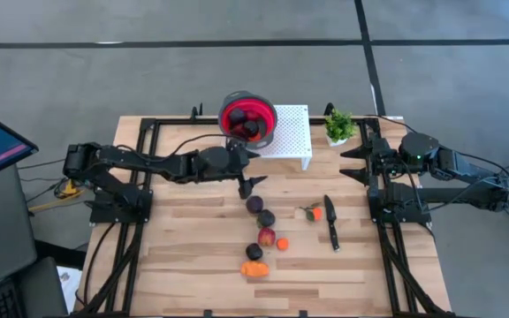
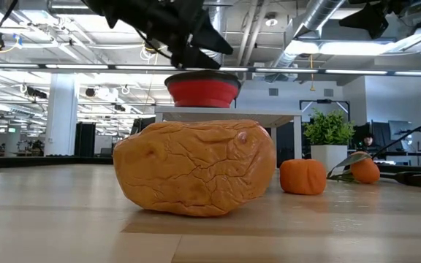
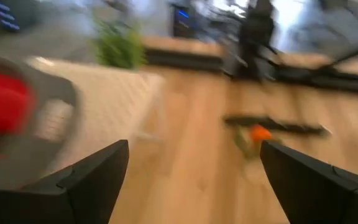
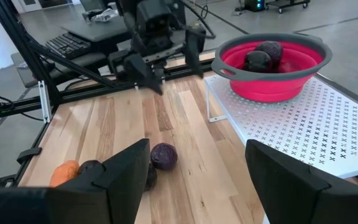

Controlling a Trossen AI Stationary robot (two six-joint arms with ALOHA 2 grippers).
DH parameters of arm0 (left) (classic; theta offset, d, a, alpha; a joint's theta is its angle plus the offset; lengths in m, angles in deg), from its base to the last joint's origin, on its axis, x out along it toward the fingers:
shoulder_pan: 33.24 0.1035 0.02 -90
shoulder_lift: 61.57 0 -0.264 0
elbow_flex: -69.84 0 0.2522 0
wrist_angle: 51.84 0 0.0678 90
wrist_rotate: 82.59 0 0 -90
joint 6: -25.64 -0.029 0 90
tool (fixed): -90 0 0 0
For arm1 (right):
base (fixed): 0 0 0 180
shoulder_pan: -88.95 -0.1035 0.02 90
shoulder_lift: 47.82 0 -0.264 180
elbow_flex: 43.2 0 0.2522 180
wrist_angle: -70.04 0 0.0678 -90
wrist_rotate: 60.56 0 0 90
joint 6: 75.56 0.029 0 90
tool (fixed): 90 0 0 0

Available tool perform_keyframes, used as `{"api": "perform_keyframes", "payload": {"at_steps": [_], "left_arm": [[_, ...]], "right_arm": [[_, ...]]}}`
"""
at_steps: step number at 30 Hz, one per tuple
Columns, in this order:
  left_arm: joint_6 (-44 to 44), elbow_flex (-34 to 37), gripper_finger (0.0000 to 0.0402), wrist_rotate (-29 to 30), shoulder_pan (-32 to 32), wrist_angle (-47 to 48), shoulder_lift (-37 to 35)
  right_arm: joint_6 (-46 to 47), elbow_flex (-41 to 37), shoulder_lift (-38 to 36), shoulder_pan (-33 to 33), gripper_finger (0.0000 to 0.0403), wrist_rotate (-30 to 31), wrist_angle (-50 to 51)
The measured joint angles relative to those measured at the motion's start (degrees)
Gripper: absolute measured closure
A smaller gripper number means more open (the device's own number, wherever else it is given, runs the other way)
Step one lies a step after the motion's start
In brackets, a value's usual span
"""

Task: Pick & Place Fruit
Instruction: Put the top plum into the strainer bowl on the shelf

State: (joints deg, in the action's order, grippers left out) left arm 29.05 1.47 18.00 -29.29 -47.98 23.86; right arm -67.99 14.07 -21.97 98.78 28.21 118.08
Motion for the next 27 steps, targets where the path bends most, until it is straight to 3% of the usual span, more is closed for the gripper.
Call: {"api": "perform_keyframes", "payload": {"at_steps": [3,9,15,27], "left_arm": [[0.13,0.00,0.0043,-6.42,0.64,4.62,0.00],[-7.34,0.00,0.0043,-10.89,0.64,12.99,0.00],[-12.21,0.03,0.0043,-12.20,0.64,14.91,1.05],[-11.56,0.02,0.0043,-12.96,-0.74,15.15,7.48]], "right_arm": [[0.00,0.00,0.00,0.00,0.0143,0.00,0.00],[0.00,0.00,0.00,0.00,0.0143,-0.01,-0.01],[0.00,0.00,0.00,0.00,0.0143,-0.02,0.00],[0.00,0.02,0.00,0.00,0.0143,-0.02,0.00]]}}
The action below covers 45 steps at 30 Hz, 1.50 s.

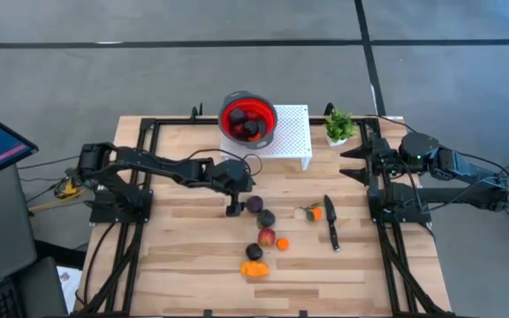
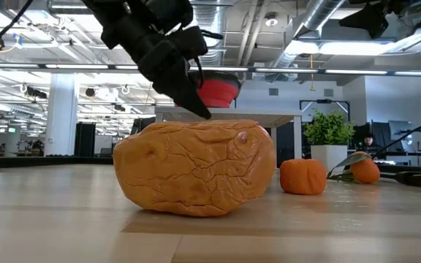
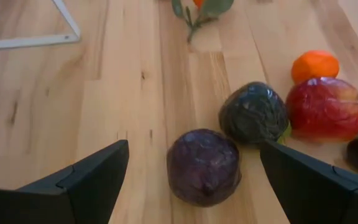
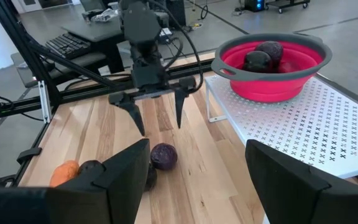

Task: Pick & Place Fruit
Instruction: Put the top plum into the strainer bowl on the shelf

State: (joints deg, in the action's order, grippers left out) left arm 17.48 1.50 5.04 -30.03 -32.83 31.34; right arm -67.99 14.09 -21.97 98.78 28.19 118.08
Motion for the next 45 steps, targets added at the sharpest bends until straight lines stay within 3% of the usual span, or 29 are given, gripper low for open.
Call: {"api": "perform_keyframes", "payload": {"at_steps": [26,45], "left_arm": [[-2.14,0.00,0.0044,-2.43,-1.25,-6.34,12.13],[-0.58,0.00,0.0108,-5.53,-0.84,-8.83,13.98]], "right_arm": [[0.00,0.00,0.00,0.00,0.0143,0.01,0.00],[0.00,0.01,0.00,0.00,0.0143,0.02,0.00]]}}
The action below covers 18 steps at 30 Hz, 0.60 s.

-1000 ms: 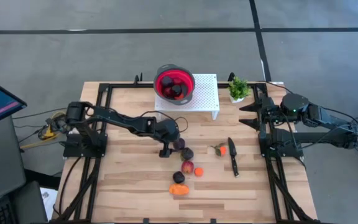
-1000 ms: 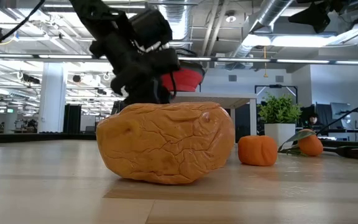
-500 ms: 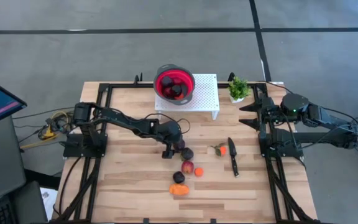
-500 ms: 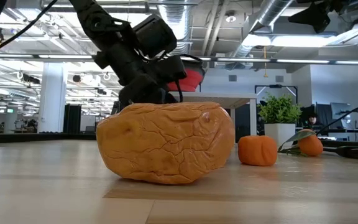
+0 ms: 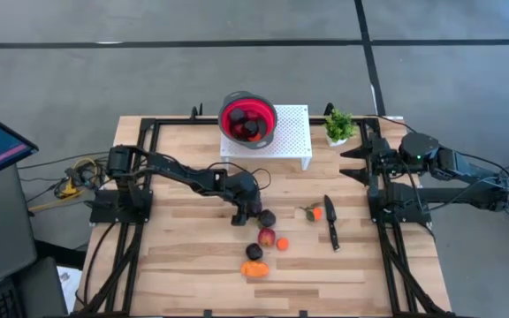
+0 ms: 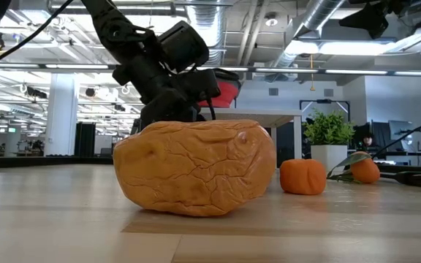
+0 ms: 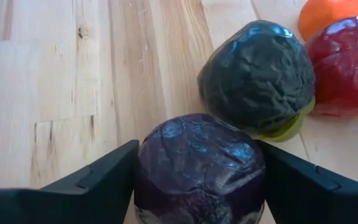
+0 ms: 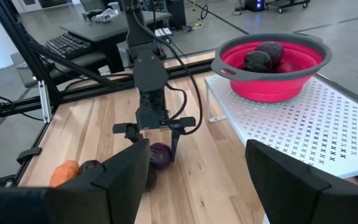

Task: Pick & Place Fruit
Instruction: Put the top plum into the strainer bowl on the shelf

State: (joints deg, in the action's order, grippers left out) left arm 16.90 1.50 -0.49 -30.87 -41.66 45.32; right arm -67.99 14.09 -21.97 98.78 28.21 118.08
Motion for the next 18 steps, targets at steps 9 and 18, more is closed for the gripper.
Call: {"api": "perform_keyframes", "payload": {"at_steps": [9,18], "left_arm": [[0.01,0.00,0.0112,0.02,0.30,0.09,0.00],[0.02,0.00,0.0112,1.98,0.32,1.22,-3.02]], "right_arm": [[0.00,0.00,0.00,-0.02,0.0143,0.00,0.00],[0.00,0.00,0.00,0.00,0.0143,0.00,0.00]]}}
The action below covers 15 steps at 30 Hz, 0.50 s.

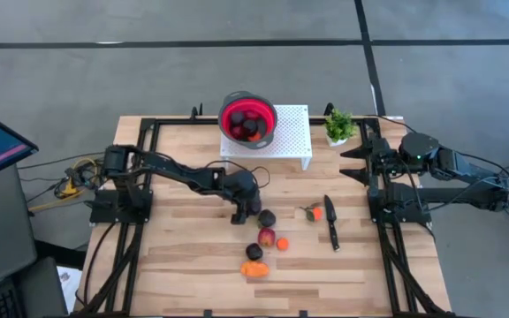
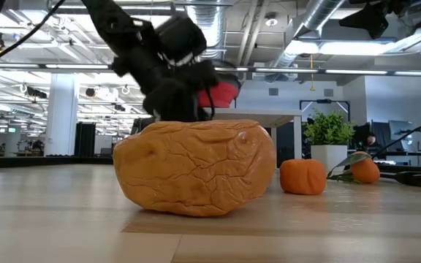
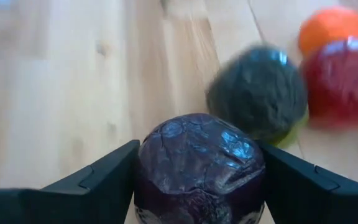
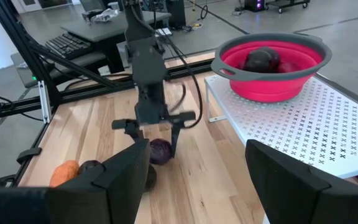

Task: Pick & Place Fruit
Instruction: Put the top plum into the strainer bowl on the shelf

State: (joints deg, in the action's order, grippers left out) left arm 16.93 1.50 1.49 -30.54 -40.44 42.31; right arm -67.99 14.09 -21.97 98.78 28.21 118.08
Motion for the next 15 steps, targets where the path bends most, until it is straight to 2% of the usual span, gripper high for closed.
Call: {"api": "perform_keyframes", "payload": {"at_steps": [4,7,12,15], "left_arm": [[0.06,-0.02,0.0112,2.71,0.00,-0.35,-7.25],[0.03,-0.02,0.0112,7.02,0.00,-1.59,-13.56],[0.00,-0.07,0.0112,16.30,2.22,-10.73,-22.76],[0.03,-0.07,0.0112,18.62,5.52,-17.83,-26.02]], "right_arm": [[0.00,0.00,0.01,-0.02,0.0143,-0.02,0.00],[0.00,0.00,0.00,-0.01,0.0143,-0.02,-0.01],[0.00,0.00,0.00,-0.01,0.0143,-0.02,0.00],[0.00,0.00,0.00,-0.01,0.0143,-0.01,0.00]]}}
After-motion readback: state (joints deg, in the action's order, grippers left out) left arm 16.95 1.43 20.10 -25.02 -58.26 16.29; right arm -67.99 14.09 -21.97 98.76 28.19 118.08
